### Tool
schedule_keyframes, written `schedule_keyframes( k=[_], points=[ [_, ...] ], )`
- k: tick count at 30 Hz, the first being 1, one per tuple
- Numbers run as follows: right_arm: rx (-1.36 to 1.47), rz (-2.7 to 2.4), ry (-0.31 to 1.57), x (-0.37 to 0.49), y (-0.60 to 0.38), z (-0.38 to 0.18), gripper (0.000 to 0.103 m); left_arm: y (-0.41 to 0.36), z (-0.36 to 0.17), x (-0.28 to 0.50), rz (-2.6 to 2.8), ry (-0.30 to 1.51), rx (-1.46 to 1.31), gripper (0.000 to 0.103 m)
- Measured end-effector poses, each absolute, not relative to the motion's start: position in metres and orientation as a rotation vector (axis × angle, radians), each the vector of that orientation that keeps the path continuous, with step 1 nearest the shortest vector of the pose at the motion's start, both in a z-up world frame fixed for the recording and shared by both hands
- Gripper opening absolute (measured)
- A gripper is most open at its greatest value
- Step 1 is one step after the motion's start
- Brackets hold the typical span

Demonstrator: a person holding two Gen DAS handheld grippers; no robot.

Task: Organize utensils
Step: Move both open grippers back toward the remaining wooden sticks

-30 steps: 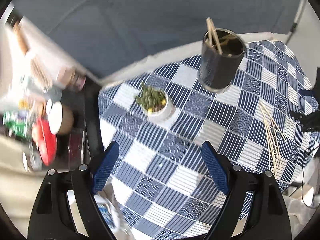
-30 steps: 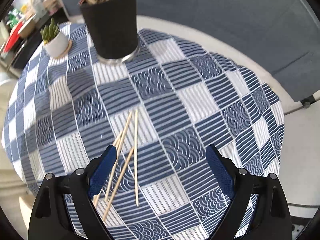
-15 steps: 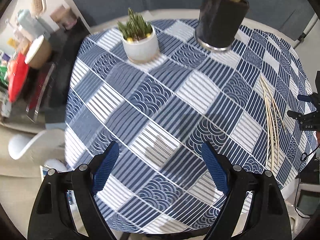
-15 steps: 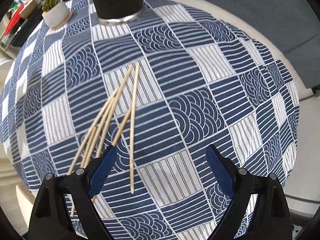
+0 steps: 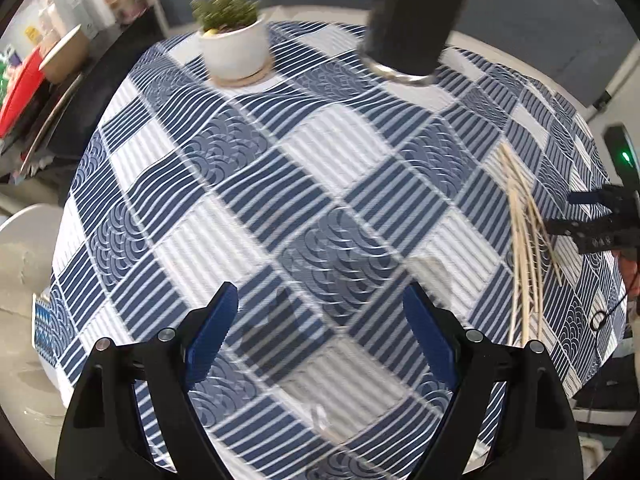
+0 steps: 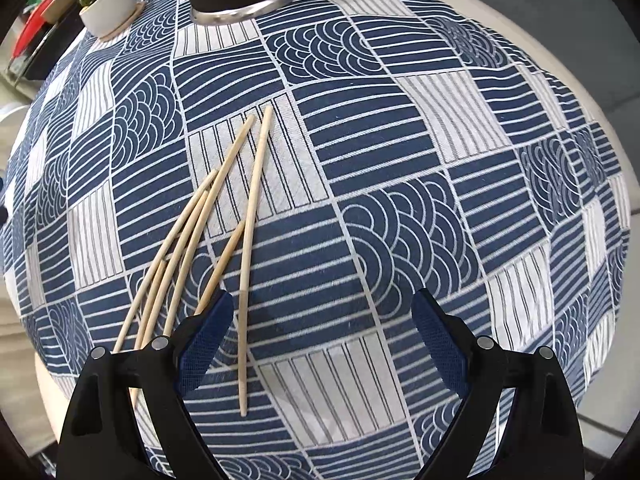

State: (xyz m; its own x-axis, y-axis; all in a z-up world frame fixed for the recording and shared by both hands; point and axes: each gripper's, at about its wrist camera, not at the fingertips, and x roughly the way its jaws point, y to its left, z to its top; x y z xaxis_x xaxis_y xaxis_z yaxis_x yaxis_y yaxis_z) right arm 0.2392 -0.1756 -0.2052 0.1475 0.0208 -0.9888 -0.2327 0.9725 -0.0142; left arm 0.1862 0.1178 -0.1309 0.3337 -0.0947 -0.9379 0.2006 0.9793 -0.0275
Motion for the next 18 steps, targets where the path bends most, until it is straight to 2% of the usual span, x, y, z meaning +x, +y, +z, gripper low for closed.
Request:
schedule_keyframes(
  k=[9,18],
  points=[
    [-0.229,0.22,1.418,0.268,-0.182,-0.215,0.086,0.043,-0.157,0.163,-0.239,1.201,0.057,0.083],
    [-0.142,0.156,1.413,0.309,-0.237,-0.214,0.086,-0.006,-0.176,0.167,-0.281,1.224,0.075,0.083]
  ],
)
